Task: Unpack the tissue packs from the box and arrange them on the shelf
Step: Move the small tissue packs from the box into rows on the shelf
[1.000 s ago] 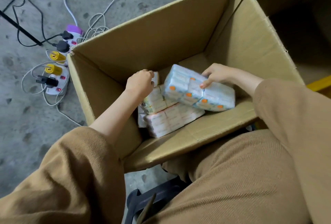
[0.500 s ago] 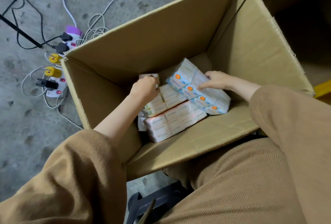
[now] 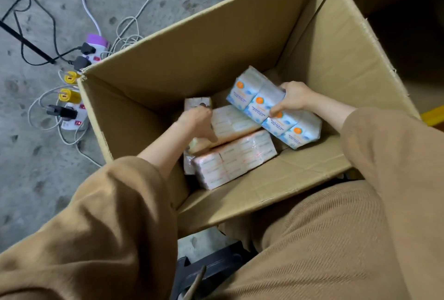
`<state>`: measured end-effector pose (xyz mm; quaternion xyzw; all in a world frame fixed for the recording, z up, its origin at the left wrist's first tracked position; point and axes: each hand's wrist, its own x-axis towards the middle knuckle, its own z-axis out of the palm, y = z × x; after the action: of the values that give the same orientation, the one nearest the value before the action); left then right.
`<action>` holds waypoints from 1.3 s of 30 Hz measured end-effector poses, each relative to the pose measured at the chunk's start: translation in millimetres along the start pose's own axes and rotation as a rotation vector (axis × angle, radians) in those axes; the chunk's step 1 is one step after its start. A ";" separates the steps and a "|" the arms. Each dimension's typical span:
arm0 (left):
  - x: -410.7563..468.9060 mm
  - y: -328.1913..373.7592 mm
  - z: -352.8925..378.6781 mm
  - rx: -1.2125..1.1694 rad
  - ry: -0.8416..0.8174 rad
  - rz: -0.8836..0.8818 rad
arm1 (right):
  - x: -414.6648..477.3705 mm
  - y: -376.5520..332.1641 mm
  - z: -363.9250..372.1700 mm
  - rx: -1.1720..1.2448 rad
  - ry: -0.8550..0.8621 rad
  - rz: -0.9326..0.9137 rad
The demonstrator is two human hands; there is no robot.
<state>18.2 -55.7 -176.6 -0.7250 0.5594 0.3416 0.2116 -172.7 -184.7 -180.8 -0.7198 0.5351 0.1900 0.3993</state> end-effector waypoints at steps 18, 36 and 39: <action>21.3 -30.4 4.0 -0.664 -0.486 -0.318 | -7.9 11.0 -15.7 0.266 -0.146 0.017; 3.6 -17.4 -26.7 -0.345 -0.322 -0.173 | -26.6 15.0 -40.9 0.409 -0.301 -0.013; -7.6 -22.9 -37.4 -0.287 -0.287 -0.101 | -41.0 13.1 -48.4 0.447 -0.260 -0.020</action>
<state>48.6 -69.9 -147.4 -0.7187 0.4318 0.5068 0.2005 -206.7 -198.4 -127.5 -0.5885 0.5007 0.1542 0.6158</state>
